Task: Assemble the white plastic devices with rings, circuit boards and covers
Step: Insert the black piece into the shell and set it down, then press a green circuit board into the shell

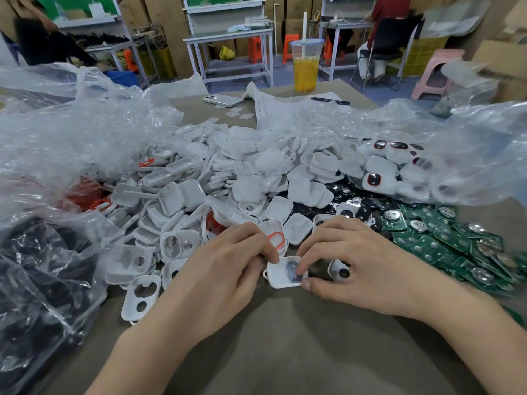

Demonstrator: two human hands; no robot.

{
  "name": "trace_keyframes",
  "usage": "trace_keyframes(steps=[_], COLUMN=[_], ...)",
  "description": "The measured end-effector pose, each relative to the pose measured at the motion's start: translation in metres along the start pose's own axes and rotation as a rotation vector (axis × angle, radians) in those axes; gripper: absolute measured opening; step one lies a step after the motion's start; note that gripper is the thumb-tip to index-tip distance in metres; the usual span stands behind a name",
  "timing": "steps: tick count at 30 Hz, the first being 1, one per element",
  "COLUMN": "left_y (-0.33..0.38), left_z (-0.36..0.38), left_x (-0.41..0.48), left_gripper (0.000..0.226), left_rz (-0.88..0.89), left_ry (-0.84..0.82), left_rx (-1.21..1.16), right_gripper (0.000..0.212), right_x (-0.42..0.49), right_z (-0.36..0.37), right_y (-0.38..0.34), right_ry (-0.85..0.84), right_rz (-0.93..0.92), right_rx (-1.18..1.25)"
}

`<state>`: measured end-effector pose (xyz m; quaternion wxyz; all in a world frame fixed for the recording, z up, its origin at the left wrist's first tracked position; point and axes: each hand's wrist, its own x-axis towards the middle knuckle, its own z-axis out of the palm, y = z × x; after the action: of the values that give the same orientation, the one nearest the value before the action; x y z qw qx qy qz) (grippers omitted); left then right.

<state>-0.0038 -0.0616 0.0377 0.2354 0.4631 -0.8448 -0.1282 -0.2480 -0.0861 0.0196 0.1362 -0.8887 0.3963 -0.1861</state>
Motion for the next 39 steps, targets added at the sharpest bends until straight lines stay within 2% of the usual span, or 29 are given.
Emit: trace_keyframes(steps=[5,11,15,19,24,30,39], left_y=[0.000,-0.004,-0.004,-0.009,-0.016,-0.019,-0.018], left_z=[0.000,0.002,0.002,0.004,0.009,0.011,0.014], left_x=[0.001,0.000,0.001,0.002,0.005,0.007,0.009], left_gripper=[0.025,0.029,0.030,0.028,0.020,0.028,0.024], left_rz=[0.020,0.036,0.019,-0.028,-0.069,-0.120,-0.140], left_ry=[-0.031,-0.041,0.061,0.153,0.215,0.250,0.272], left_rx=[0.047,0.085,0.023,0.088,0.172,0.165,0.198], right_gripper=[0.020,0.027,0.030,0.024,0.041,0.034,0.029], right_x=[0.000,0.000,0.001,0.001,0.001,-0.005,0.005], right_z=[0.000,-0.002,-0.008,-0.010,-0.010,-0.010,-0.020], right_y=[0.000,0.001,-0.003,0.004,0.015,0.025,0.031], right_ry=[0.014,0.018,0.252,0.407,0.371,0.377,0.357], right_rz=[-0.005,-0.014,0.045,0.175,0.378,0.507,0.561], right_rx=[0.005,0.017,0.085,-0.028,-0.148,-0.128,-0.165])
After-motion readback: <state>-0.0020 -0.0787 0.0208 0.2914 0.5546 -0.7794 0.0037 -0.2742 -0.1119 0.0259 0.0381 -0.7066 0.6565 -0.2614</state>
